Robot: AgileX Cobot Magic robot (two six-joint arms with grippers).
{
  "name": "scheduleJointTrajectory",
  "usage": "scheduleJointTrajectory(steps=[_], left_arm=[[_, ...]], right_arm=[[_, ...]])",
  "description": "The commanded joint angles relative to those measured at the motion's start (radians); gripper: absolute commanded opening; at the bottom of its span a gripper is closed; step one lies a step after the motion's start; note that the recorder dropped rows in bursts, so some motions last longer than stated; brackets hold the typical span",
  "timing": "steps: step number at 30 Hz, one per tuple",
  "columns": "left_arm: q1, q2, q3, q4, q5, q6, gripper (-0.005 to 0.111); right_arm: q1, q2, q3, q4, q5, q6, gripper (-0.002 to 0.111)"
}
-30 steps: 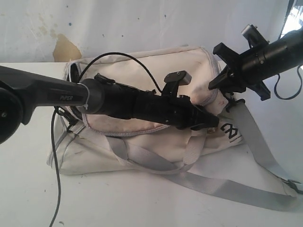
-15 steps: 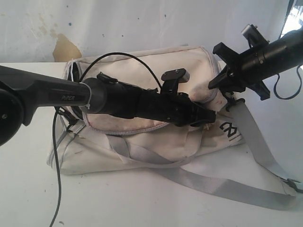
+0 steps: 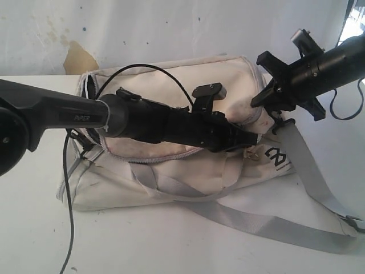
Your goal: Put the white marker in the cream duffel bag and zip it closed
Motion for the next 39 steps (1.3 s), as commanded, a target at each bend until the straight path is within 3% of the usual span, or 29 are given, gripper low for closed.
scheduleJointTrajectory(steps=[1,6,10,18,30,39], left_arm=[[0.002,-0.007,-0.005,0.033,0.173,0.004,0.0],[0.041,-0.011,-0.005,0.129,0.377,-0.095,0.0],[0.094,-0.023,-0.005,0.278,0.444,-0.271,0.0],[0.157,-0.032,-0.005,0.444,0.624,-0.459,0.0],[0.175,-0.198,-0.005,1.039,0.607,-0.822,0.0],[0.18,-0.327,-0.005,1.629,0.692,-1.131,0.0]], right_arm=[[-0.003,-0.004,0.004,0.012,0.008,-0.041,0.0],[-0.003,-0.004,0.004,0.006,0.008,-0.055,0.0],[-0.003,-0.004,0.004,-0.002,0.004,-0.064,0.0],[-0.003,-0.004,0.004,-0.058,-0.027,-0.064,0.0],[-0.003,-0.004,0.004,-0.101,-0.067,-0.064,0.0],[-0.003,-0.004,0.004,-0.177,-0.092,-0.06,0.0]])
